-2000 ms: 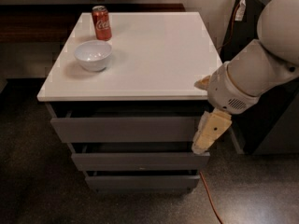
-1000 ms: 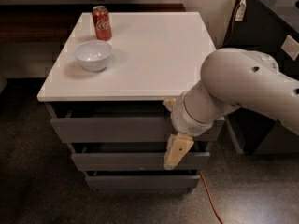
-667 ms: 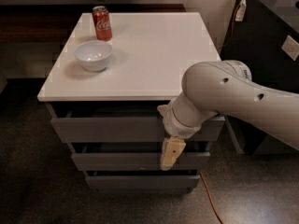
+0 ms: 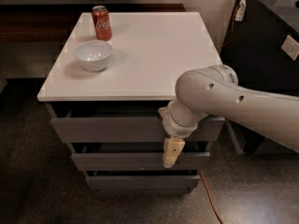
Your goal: Pick pepsi can from top drawer and place on counter
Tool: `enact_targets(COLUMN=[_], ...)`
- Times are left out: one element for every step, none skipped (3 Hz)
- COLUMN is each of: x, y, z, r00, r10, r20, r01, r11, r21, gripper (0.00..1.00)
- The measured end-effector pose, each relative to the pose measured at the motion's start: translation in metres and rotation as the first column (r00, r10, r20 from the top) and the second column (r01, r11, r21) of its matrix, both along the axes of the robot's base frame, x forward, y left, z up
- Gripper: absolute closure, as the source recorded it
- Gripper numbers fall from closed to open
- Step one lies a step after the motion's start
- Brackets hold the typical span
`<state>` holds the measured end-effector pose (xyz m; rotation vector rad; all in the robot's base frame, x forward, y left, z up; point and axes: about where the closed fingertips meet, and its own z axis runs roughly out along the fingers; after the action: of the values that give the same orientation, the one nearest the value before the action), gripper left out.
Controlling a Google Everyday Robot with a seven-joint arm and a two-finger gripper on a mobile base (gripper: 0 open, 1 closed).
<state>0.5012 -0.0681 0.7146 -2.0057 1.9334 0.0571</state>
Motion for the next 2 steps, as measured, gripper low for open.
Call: enact_targets(x=[0.013, 0.027], y=[-0.003, -0.005], z=[-0.023, -0.042], r00=[0.9999, 0.9999], r10=[0.015, 0.012], r20=[-0.001, -0.003], r01=[-0.015, -0.013], r11=[1.0, 1.0], r21=[-0.021, -0.025], gripper=[0.0, 0.03])
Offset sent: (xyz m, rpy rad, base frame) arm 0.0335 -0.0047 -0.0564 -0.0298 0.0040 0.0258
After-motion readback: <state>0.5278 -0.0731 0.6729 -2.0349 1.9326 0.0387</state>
